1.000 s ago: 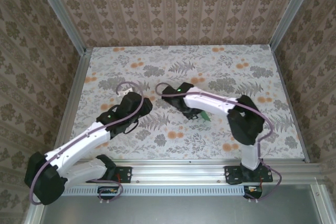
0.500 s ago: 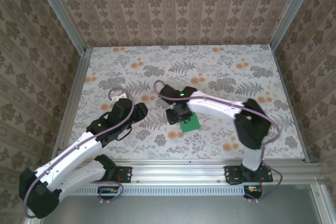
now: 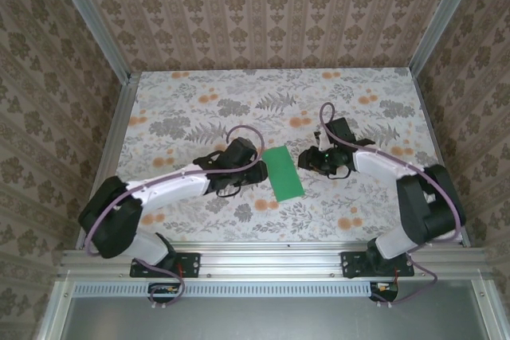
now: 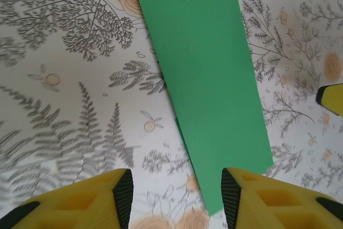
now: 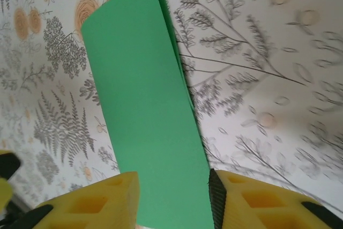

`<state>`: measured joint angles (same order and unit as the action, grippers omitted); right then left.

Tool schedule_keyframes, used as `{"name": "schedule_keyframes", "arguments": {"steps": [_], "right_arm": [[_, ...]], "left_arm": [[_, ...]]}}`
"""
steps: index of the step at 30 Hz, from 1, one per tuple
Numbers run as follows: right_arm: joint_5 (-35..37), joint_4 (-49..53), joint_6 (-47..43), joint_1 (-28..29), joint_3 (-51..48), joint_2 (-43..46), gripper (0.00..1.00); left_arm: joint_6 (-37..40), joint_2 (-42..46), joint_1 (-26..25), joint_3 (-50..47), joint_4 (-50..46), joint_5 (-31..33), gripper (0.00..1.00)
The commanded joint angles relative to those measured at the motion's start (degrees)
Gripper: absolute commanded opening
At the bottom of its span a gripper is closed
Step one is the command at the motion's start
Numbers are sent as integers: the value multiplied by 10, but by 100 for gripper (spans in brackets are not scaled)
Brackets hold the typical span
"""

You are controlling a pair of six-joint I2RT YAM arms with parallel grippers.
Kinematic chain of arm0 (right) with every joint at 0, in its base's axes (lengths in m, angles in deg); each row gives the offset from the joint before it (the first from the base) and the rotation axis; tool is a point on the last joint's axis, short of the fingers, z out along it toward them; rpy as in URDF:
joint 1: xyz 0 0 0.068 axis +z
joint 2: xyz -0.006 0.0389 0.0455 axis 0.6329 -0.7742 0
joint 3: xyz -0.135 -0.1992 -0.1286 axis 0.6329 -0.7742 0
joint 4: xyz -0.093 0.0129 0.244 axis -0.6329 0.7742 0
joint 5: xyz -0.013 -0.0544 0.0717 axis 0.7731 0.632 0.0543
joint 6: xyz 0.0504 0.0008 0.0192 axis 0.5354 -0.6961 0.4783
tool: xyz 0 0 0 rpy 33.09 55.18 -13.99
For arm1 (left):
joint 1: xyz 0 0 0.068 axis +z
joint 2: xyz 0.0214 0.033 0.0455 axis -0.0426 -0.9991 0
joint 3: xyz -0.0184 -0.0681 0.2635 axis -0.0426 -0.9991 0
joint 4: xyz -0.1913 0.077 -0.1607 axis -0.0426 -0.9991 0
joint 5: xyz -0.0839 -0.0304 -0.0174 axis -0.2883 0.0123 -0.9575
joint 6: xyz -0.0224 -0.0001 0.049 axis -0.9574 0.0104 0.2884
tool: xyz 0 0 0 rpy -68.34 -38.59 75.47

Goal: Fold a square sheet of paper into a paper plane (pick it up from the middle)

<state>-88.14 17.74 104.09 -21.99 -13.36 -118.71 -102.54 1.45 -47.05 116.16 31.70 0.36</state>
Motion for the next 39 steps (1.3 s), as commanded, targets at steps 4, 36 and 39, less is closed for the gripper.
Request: {"name": "schedule_keyframes", "arguments": {"steps": [4, 36, 39], "right_arm": [[-70, -8, -53, -3, 53, -83, 38], [-116, 15, -79, 7, -22, -74, 36], [-129, -6, -62, 10, -37, -63, 36]], "left_arm": [[-9, -95, 19, 71, 40, -56, 50], [-22, -223, 44, 124, 63, -94, 51], [-20, -228, 44, 126, 69, -99, 51]]}}
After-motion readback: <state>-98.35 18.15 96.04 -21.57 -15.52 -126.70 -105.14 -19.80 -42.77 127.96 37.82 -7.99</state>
